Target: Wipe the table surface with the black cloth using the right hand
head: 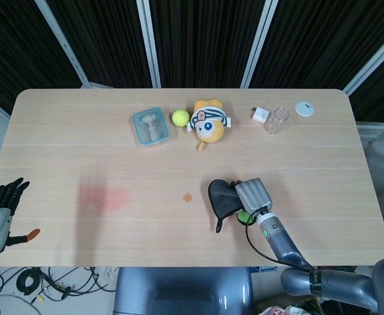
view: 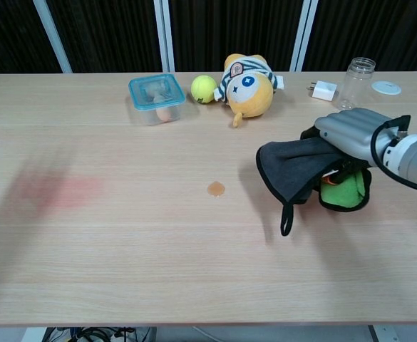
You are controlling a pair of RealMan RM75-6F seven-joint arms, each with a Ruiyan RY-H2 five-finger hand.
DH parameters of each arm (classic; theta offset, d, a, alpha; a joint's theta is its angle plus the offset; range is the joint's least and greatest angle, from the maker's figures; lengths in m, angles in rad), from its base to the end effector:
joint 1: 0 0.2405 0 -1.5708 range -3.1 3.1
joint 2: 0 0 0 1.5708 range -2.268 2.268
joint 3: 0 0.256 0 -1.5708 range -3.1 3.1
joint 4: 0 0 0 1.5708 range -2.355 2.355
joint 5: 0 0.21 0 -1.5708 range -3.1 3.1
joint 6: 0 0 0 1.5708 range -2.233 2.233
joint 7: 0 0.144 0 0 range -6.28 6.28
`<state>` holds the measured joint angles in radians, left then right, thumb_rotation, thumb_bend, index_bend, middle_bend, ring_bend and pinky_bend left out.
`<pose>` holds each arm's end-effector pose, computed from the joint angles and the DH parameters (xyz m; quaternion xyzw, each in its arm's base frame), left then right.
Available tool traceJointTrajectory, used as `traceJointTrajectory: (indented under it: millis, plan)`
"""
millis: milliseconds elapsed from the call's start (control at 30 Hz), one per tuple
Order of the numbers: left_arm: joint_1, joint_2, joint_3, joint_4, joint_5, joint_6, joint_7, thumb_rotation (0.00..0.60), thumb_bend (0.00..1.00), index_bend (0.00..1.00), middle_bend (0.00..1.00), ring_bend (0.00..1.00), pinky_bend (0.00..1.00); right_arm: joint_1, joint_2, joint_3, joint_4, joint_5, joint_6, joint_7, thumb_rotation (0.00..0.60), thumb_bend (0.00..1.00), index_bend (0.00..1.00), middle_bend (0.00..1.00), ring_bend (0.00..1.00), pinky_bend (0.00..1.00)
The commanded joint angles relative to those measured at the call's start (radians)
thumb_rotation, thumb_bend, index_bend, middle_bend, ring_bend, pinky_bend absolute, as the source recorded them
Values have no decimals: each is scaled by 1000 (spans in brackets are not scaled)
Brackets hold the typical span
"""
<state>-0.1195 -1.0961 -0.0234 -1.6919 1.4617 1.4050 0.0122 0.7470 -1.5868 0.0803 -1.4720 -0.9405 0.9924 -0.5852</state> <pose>-0.3018 0.1839 0.1466 -0.6035 -0.4294 -0.3734 0.5585 -0.1761 -0.3261 -0.0367 0.7730 -0.3558 0.2668 0.4525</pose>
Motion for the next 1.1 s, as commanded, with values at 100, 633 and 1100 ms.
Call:
traceJointTrajectory:
  millis: [100, 633, 1100]
  plan:
    - [-1, 0, -2, -1, -5, -3, -1, 600, 0, 0, 0, 0, 0, 34, -62, 42, 17, -5, -3, -8, 600, 529, 775, 745, 746, 886]
    - [-11, 6, -7, -10, -30, -30, -4, 600, 0, 0, 0, 0, 0, 221, -404, 186, 282, 37, -93, -25, 600, 529, 775, 744, 744, 882]
    - [-14, 10, -5, -9, -28, -34, -4, 600, 0, 0, 0, 0, 0, 280, -569, 201, 522, 5, -146, 27, 600, 530, 777, 742, 740, 862]
